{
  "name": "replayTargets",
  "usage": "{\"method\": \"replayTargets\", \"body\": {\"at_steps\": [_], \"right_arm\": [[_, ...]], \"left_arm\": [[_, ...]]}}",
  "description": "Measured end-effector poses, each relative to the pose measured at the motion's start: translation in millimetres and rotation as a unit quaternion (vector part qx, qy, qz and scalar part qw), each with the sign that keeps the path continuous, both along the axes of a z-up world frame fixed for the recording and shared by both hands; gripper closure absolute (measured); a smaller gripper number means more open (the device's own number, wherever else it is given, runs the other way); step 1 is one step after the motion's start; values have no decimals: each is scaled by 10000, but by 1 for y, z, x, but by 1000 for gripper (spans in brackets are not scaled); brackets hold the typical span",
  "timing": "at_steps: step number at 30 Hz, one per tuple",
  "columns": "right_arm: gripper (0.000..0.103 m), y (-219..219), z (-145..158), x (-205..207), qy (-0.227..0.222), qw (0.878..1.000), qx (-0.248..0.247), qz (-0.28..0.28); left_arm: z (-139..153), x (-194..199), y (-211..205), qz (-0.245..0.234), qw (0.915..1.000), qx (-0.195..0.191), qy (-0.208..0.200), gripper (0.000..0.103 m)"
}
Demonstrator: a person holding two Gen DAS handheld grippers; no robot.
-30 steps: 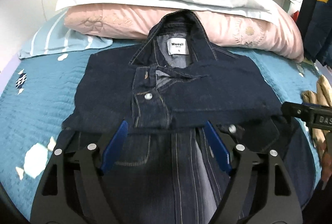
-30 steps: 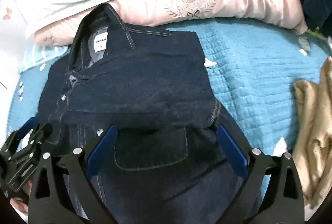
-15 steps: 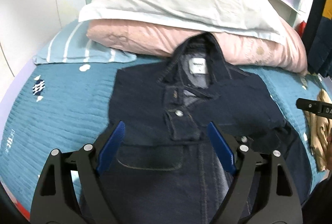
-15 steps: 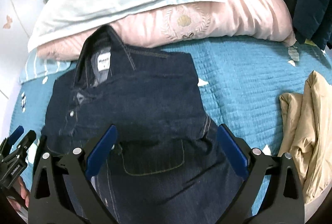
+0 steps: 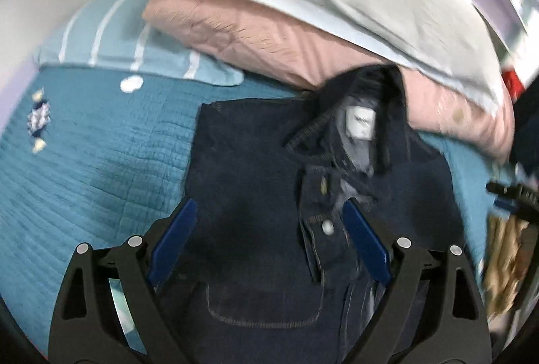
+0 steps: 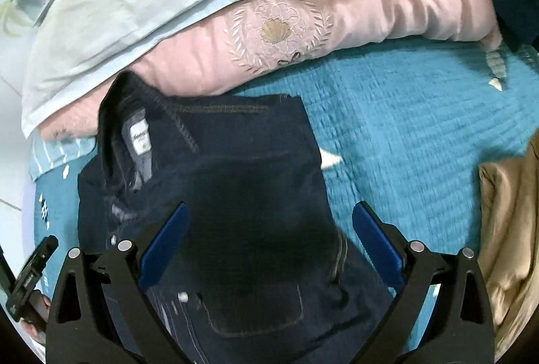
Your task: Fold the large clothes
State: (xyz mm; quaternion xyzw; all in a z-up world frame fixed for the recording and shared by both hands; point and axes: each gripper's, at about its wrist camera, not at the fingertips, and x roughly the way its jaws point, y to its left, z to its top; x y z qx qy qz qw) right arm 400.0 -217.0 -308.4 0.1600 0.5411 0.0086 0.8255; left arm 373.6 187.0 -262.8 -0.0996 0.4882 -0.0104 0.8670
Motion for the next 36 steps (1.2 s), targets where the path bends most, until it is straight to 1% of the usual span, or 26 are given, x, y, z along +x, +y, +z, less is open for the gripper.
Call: {"method": "replayTargets", "body": {"at_steps": [2,4,5,8,10,12,15,17,18,20,21,24,26,27,28,29,30,31,32,35,36], "right_arm": [[9,-4,-1,20,61,10000,31,11],[9,-7,-1,36,53,10000,-6,-22],[9,-8,-2,46,75,10000,-16,-5],[9,-8,-10,75,234,9996,-93,121],[9,-8,-17,91,324,9992,-104,190],[10,-8,-26,108,493,9984,-137,226],[12,-5,-43,128,673,9961,-358,448],[23,0,-57,139,865,9922,-596,677],[25,2,-62,143,925,9905,-692,745],[32,5,-75,150,1081,9873,-782,860],[33,5,-80,153,1138,9869,-758,862],[37,6,-93,159,1286,9854,-666,890],[46,5,-99,162,1354,9859,-466,860],[47,4,-98,161,1316,9870,-439,813],[51,3,-97,160,1248,9886,-405,740],[60,1,-95,157,1171,9901,-440,631],[64,0,-94,155,1123,9910,-458,564],[77,-3,-92,152,1066,9920,-487,459],[82,-6,-92,150,1029,9928,-450,420],[90,-9,-86,142,853,9947,-450,367],[91,-9,-82,139,786,9951,-476,352]], "left_arm": [[-5,18,13,218,9995,-185,138,14],[-10,35,24,311,9983,-424,246,14],[-11,46,29,357,9980,-449,269,14],[-14,71,34,337,9987,-169,330,14],[-19,88,36,247,9984,-46,497,14],[-28,108,40,218,9964,92,812,14],[-38,127,46,104,9940,130,1079,14],[-48,142,49,36,9903,184,1374,14],[-52,146,50,10,9889,210,1467,14],[-62,156,51,-79,9857,415,1633,14],[-68,160,52,-109,9834,611,1703,14],[-78,168,52,-191,9809,725,1797,14],[-84,171,51,-221,9800,768,1821,15],[-86,171,49,-273,9804,835,1762,27],[-88,172,47,-345,9804,843,1746,35],[-90,171,44,-480,9803,716,1778,48],[-89,169,42,-478,9808,717,1747,50],[-87,168,40,-482,9821,605,1717,63],[-86,168,40,-440,9821,540,1750,68],[-80,165,40,-335,9829,666,1681,79],[-77,163,41,-326,9837,688,1630,83]]}}
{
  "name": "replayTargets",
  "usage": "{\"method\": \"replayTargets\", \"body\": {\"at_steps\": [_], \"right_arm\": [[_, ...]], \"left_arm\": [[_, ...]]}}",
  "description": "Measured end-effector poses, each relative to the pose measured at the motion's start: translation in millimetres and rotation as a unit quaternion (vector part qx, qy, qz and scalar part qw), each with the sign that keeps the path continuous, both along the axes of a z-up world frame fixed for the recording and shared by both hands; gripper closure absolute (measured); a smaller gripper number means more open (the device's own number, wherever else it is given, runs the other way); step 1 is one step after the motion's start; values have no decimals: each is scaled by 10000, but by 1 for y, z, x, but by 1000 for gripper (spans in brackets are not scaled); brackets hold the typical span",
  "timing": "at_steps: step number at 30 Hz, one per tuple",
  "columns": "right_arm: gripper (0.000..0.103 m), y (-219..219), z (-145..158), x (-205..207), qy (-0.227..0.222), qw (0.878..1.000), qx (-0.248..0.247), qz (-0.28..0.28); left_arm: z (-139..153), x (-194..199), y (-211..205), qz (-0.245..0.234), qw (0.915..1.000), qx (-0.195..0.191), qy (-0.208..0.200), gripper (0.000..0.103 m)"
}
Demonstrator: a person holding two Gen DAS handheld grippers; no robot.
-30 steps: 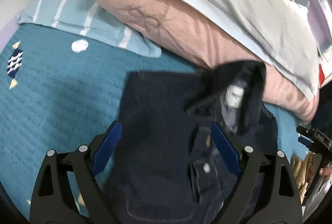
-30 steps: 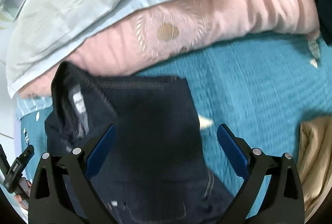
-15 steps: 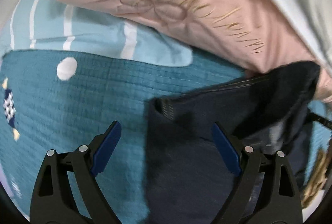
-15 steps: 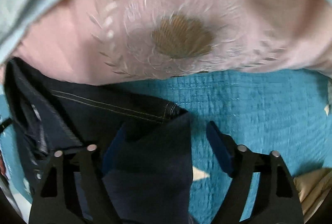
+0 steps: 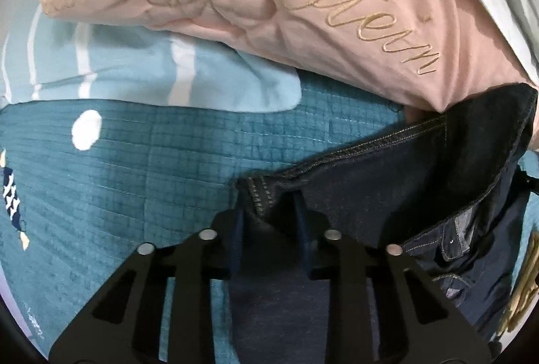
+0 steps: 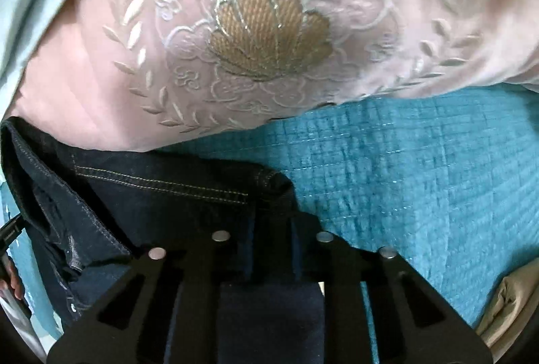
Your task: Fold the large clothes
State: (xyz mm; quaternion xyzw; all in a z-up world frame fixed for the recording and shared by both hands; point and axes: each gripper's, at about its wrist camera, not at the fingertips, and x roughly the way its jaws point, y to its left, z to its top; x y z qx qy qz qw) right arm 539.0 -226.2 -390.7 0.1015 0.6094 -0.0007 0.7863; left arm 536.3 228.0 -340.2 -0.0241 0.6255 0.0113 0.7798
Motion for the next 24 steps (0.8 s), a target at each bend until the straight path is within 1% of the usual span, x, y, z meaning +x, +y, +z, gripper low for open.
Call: {"method": "replayTargets", "body": {"at_steps": [2,5,9,11,13,15,17,18,21,22,23,24], "right_arm": [[91,0,9,-9,-157,9999,-45,15],[92,0,25,-23,-347,9994,-46,14],[93,-7,47,-41,-501,9987,49,34],[94,-11,59,-53,-575,9982,154,5],[94,-9,69,-59,-664,9977,155,65],[94,5,82,-70,-789,9967,36,184],[95,3,95,-83,-890,9959,11,167],[95,4,101,-87,-957,9953,12,145],[95,2,119,-107,-1160,9931,80,159],[95,2,116,-108,-1181,9928,71,166],[95,0,119,-113,-1203,9926,63,174],[95,1,124,-119,-1222,9923,80,167]], "left_arm": [[7,-5,1,-3,10000,-12,-94,87],[21,-15,3,6,9996,-60,-262,88],[41,-23,-3,-130,9992,96,-357,89],[56,-31,-6,-188,9988,115,-429,89],[68,-38,-9,-245,9985,183,-460,89],[79,-45,-13,-274,9982,222,-487,89],[95,-58,-21,-319,9975,300,-560,89],[100,-63,-33,-323,9971,329,-605,89],[117,-84,-38,-304,9963,338,-731,89],[123,-92,-37,-304,9962,330,-743,89],[130,-98,-37,-317,9959,325,-777,89],[130,-103,-39,-338,9956,316,-811,90]]}}
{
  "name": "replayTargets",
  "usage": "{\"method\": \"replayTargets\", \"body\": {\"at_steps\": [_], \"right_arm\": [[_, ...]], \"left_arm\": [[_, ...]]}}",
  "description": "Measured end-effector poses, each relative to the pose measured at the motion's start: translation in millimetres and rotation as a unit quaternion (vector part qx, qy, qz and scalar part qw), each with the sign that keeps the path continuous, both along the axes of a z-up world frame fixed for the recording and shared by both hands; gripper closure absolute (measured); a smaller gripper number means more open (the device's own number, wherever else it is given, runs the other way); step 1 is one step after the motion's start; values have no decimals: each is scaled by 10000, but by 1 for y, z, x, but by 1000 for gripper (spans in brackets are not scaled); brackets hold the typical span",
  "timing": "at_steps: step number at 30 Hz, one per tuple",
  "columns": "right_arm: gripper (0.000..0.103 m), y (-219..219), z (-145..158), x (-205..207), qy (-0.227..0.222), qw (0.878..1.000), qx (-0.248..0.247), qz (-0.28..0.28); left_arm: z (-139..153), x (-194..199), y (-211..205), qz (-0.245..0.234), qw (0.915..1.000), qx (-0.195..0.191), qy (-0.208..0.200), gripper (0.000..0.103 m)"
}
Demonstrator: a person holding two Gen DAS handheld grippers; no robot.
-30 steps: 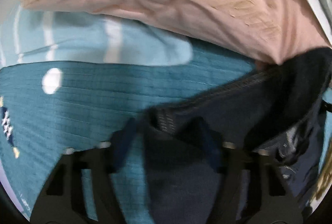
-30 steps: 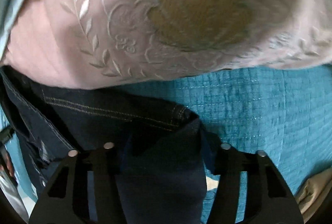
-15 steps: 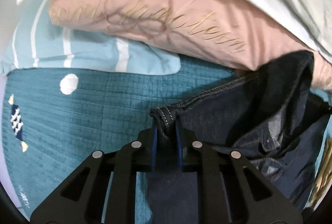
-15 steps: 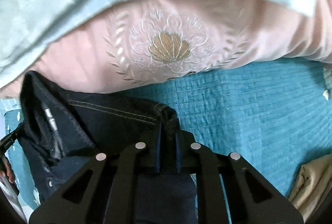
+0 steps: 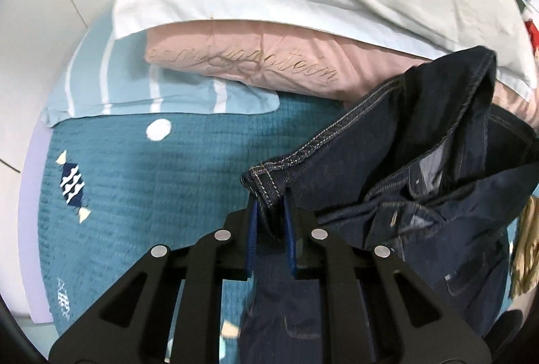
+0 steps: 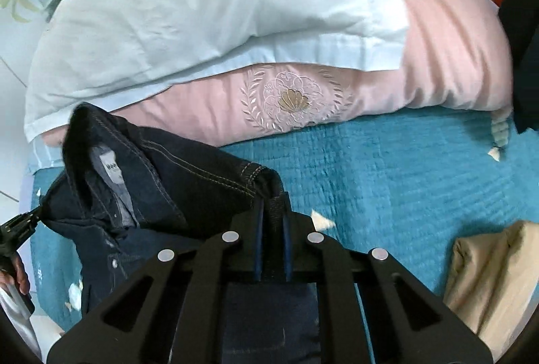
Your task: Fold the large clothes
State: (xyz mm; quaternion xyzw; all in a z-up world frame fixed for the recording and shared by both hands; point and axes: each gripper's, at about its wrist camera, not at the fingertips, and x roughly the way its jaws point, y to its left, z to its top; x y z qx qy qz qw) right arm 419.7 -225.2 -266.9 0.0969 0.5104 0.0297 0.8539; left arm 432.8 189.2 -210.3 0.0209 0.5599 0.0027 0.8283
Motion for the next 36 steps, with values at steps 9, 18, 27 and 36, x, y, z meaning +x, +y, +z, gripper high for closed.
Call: {"method": "replayTargets", "body": {"at_steps": [9,18,27,36], "right_arm": [[95,-2,37,-103,-355,9991,169,176],[95,-35,12,-211,-264,9980,-20,574],[95,-29,-112,-287,757,9942,-326,690],[78,-37,-120,-288,1301,9903,-62,489]], "left_arm": [[43,-89,-4,-323,9985,125,-420,90],[29,-194,-1,-641,9970,320,-288,90],[-76,-290,7,-575,9937,418,862,102],[-92,-322,-10,-829,9898,246,1129,96]]}}
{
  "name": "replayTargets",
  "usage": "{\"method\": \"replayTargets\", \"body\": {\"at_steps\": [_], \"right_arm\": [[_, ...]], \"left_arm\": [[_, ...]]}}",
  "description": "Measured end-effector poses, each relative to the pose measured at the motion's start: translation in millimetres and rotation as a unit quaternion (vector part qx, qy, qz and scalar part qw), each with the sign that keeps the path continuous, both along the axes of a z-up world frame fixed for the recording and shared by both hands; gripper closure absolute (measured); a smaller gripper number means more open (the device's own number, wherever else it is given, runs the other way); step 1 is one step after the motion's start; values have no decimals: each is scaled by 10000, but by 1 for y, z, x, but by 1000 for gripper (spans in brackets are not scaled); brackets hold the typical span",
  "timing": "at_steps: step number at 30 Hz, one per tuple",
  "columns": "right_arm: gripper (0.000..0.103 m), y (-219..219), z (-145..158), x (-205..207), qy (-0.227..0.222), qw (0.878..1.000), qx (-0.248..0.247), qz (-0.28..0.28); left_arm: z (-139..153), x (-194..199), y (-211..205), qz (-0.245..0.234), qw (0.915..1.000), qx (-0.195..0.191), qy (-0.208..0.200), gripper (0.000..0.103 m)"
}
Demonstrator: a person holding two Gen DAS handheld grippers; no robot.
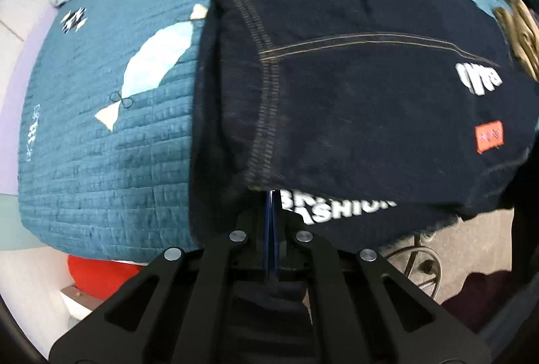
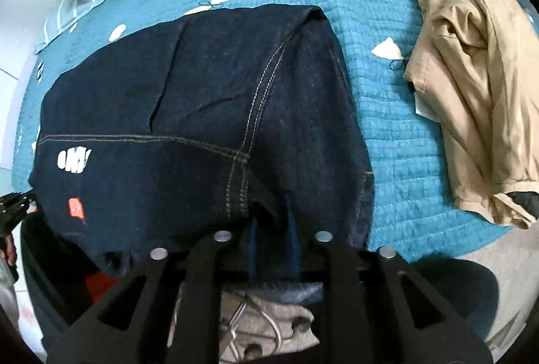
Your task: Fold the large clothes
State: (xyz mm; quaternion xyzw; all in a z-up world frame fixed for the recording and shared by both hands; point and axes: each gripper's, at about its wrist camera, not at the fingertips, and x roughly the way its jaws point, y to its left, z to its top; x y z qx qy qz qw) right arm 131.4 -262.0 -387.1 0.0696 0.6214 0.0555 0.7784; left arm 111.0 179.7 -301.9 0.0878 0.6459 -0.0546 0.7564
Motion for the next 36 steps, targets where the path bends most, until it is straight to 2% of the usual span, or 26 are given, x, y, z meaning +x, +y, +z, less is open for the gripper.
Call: {"method": "replayTargets", "body": {"at_steps": [1,2,3,6,9,11,13,15,17,18,19,21,22,23,25,26,27,29,31,33,35,36], "right_arm": [[47,-2,2,-2,191,9998,12,-6],[18,-4,3,-6,306,9995,69,-53],[16,-9,5,-11,321,9994,138,-82],[17,-12,9,-24,500,9973,527,-131],[17,-21,5,-25,626,9919,906,-632],[16,-27,-4,-22,749,9798,1461,-1143],[16,-33,-16,-18,864,9608,1890,-1836],[16,-35,-26,-12,929,9445,2209,-2245],[16,-30,-34,-4,855,9339,2320,-2582],[16,-27,-35,-2,781,9306,2379,-2672],[17,-22,-34,1,692,9259,2463,-2781],[22,-16,-27,1,596,9192,2553,-2937],[24,-12,-25,1,594,9176,2551,-2990],[24,-14,-20,-3,597,9118,2568,-3149],[24,-21,-18,-11,580,8927,2779,-3499],[24,-25,-16,-17,595,8771,2982,-3717],[24,-28,-14,-17,607,8724,3034,-3783],[24,-31,-10,-11,603,8757,2972,-3757],[24,-35,-10,-6,578,8794,2899,-3731],[38,-30,-16,5,576,8809,2833,-3747],[79,-25,-26,14,697,8938,2439,-3697],[81,-23,-31,15,697,8965,2347,-3693]], "left_arm": [[3,-3,-3,-66,10000,-12,10,88],[5,-7,-5,-109,9999,-44,-1,68],[8,-10,-7,-135,9999,-80,-31,56],[18,-22,-10,-118,9995,-263,-108,56],[23,-27,-9,181,9982,-556,-163,56],[22,-21,-7,485,9951,-838,-183,56],[20,-11,-5,801,9913,-1028,-193,56],[15,-3,-4,1186,9850,-1238,-182,56],[3,7,7,1785,9710,-1589,-106,56],[-5,11,13,2166,9593,-1811,-50,57],[-10,12,17,2424,9507,-1934,-27,57],[-13,11,23,2853,9348,-2114,-85,64],[-11,10,25,3020,9282,-2169,-143,67],[-10,8,27,3093,9250,-2200,-179,75],[-9,4,34,3210,9187,-2292,-187,79],[-8,2,38,3288,9137,-2384,-174,83],[-6,0,41,3344,9082,-2513,-152,88],[0,-1,42,3337,9077,-2540,-136,91],[9,3,41,3240,9156,-2375,-193,90],[12,10,39,3214,9200,-2229,-257,95],[4,18,39,3318,9174,-2191,-178,98],[-3,22,39,3409,9137,-2208,-99,100]]}}
